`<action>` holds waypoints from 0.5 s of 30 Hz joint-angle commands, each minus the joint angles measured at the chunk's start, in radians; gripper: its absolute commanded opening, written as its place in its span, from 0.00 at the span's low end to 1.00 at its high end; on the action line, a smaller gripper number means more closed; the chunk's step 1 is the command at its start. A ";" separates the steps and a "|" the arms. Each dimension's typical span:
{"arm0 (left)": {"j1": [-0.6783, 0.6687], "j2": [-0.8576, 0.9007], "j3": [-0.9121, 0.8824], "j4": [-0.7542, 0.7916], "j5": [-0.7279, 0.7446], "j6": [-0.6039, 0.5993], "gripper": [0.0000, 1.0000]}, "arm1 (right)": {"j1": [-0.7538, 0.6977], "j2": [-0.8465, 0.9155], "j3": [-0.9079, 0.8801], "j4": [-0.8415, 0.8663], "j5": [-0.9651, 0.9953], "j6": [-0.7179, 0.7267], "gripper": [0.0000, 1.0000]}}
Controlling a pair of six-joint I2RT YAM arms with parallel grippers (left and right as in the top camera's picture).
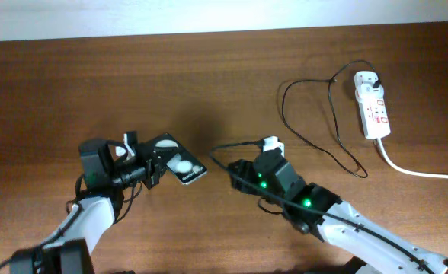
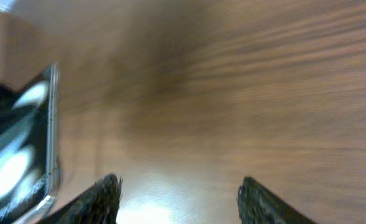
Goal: Plug charger to phone and switch on socket
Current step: 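Move right gripper to the power strip and grasp the USB-C cable end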
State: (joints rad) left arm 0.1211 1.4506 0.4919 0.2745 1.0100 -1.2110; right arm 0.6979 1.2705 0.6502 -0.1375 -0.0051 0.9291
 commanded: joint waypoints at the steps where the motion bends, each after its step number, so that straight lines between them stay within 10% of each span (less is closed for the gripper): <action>1: 0.004 0.084 0.068 0.031 0.164 0.024 0.00 | -0.145 -0.004 0.170 -0.271 0.045 -0.173 0.64; 8: 0.004 0.084 0.068 0.031 0.165 0.039 0.00 | -0.544 0.176 0.549 -0.520 0.134 -0.391 0.82; 15: 0.004 0.084 0.068 0.027 0.164 0.039 0.00 | -0.555 0.889 1.141 -0.478 0.186 -0.443 0.86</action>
State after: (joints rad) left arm 0.1211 1.5337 0.5434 0.2951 1.1500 -1.1919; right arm 0.1444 2.0308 1.6886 -0.6460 0.1600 0.4931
